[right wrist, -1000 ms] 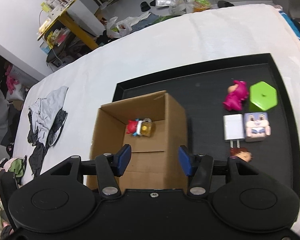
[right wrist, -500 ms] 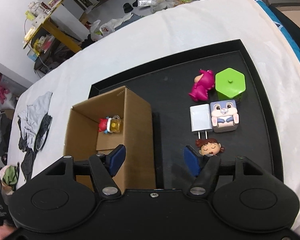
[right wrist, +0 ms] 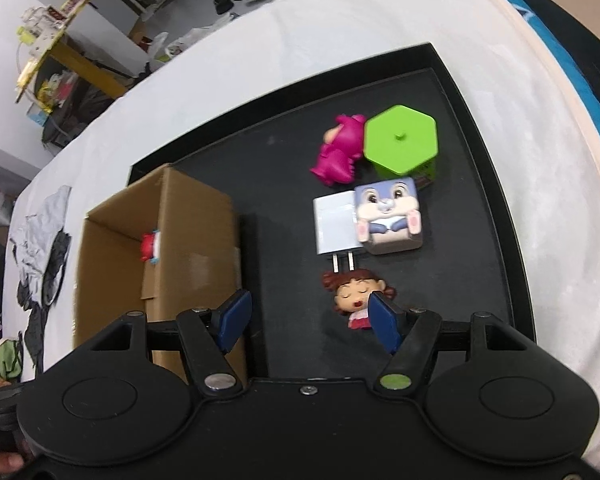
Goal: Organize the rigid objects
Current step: 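Move the right gripper back over the girl figurine, then close the right gripper on the girl figurine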
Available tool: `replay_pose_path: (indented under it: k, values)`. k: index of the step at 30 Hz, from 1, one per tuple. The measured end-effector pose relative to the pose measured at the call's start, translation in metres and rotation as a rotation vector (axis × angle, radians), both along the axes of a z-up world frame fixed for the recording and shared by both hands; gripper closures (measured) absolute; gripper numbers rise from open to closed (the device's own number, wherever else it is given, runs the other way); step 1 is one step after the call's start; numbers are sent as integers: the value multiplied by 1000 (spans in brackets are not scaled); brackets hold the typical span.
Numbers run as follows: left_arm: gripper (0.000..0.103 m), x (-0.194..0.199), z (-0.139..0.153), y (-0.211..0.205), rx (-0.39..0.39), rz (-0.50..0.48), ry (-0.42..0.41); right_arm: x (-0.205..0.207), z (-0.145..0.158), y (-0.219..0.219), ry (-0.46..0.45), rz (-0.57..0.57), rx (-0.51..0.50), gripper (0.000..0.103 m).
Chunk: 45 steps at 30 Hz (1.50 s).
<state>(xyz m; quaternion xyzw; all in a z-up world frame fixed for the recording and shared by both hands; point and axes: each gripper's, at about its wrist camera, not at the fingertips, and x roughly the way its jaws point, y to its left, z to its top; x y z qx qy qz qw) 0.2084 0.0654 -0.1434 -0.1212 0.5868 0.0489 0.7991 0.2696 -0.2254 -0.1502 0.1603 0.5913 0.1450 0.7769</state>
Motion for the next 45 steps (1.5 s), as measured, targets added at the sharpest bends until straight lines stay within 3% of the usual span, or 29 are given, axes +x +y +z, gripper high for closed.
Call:
replay_pose_path:
  k: [17,18,20,21,23,24,45]
  values:
    - [91,1,-4,1,-12,-6,-2,16,-44,14,86,-30,-130,39]
    - [90,0,-4,2,-14,-8,-5,16,-46,16,85,-31,-141,41]
    - [90,-1,-3,2,-14,-11,-8,16,-50,20,93,-28,-169,56]
    - [90,0,-3,2,-14,-10,-7,16,-52,24,94,-24,-184,56]
    - [90,-1,-3,2,-14,-13,-7,14,-49,28,75,-3,-212,59]
    - [90,-1,-2,2,-16,-13,-8,13,-47,28,68,3,-209,71]
    - [90,1,0,4,-24,-22,-9,-8,13,21,-17,-10,-156,72]
